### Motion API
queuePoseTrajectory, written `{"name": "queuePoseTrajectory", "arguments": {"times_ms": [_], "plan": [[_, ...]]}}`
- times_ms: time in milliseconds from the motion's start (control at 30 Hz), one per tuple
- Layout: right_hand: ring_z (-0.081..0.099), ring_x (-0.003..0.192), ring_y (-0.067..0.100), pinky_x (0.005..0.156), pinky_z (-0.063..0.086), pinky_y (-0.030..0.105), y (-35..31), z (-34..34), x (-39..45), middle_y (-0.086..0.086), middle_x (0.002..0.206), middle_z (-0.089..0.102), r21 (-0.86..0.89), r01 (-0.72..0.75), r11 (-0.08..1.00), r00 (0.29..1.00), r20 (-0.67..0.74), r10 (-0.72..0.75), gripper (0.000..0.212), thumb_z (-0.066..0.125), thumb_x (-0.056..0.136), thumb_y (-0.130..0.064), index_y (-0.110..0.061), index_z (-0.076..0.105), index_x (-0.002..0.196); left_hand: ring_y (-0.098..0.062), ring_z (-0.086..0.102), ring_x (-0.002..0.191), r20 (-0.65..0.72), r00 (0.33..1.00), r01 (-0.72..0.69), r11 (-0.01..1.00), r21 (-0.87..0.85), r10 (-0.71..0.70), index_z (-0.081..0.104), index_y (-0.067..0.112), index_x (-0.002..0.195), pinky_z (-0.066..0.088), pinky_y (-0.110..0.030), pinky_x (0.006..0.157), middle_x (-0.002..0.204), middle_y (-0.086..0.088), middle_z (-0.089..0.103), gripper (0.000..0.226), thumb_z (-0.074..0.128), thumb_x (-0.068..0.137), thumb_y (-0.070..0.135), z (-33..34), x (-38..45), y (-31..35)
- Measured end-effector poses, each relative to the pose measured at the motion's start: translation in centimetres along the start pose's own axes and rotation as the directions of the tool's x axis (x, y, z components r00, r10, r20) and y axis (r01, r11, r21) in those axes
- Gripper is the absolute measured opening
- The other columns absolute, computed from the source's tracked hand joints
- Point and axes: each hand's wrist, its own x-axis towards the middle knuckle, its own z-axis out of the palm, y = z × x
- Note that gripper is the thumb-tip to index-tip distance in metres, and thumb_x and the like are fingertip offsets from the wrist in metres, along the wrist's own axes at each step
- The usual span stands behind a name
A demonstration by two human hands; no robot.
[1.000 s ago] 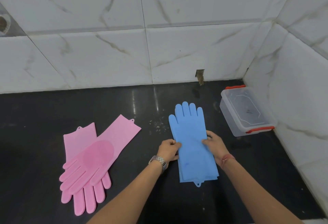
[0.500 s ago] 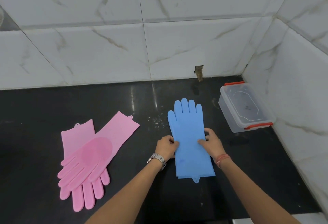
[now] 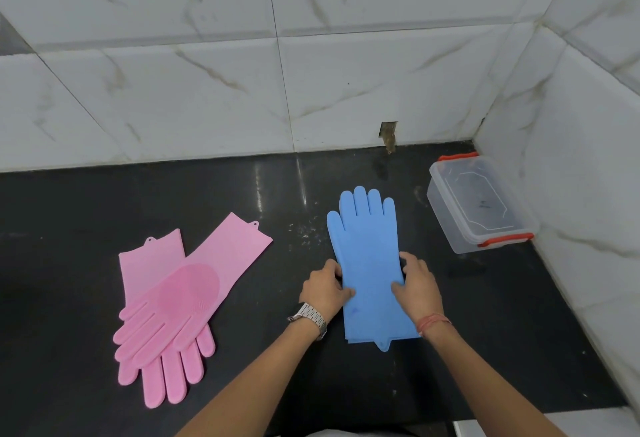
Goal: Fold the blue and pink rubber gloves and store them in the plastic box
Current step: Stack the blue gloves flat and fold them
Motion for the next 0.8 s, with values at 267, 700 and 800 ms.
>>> {"name": "queuePoseTrajectory", "arguments": {"times_ms": [267, 700, 800], "plan": [[0.059, 0.085, 0.017, 0.081, 0.055, 0.033, 0.3, -0.2, 0.0, 0.002, 0.099, 0.059, 0.06, 0.024, 0.998, 0.998, -0.065, -0.02, 0.02, 0.06, 0.09, -0.007, -0.015, 0.057, 0.107, -0.019, 0.066, 0.067, 0.061, 0.998, 0.006, 0.998, 0.056, -0.01, 0.05, 0.021, 0.064, 0.056, -0.032, 0.061, 0.074, 0.0, 0.066, 0.033, 0.072, 0.079, 0.04, 0.5, -0.3, 0.2], [0.028, 0.142, 0.02, 0.113, 0.03, 0.039, 0.3, 1.8, -1.1, 0.003, 0.158, 0.024, -0.364, 0.299, 0.882, 0.933, -0.082, -0.35, 0.054, 0.048, 0.097, -0.021, -0.023, 0.029, 0.148, -0.025, 0.033, 0.136, -0.044, 0.894, -0.378, 0.801, 0.464, 0.447, 0.034, 0.024, 0.14, 0.039, -0.038, 0.101, 0.149, -0.002, 0.032, 0.064, 0.058, 0.086, 0.048, 1.8, -1.2, -1.0], [0.006, 0.149, 0.017, 0.119, 0.013, 0.039, 1.0, 3.0, -1.1, -0.001, 0.163, 0.006, -0.449, 0.303, 0.841, 0.947, 0.049, -0.316, 0.059, 0.035, 0.101, -0.034, -0.025, 0.009, 0.154, -0.024, 0.002, 0.149, 0.068, 0.903, -0.395, 0.758, 0.52, 0.424, 0.01, 0.025, 0.153, 0.014, -0.043, 0.117, 0.162, -0.002, 0.002, 0.073, 0.042, 0.094, 0.053, 2.7, -1.0, -1.8]]}}
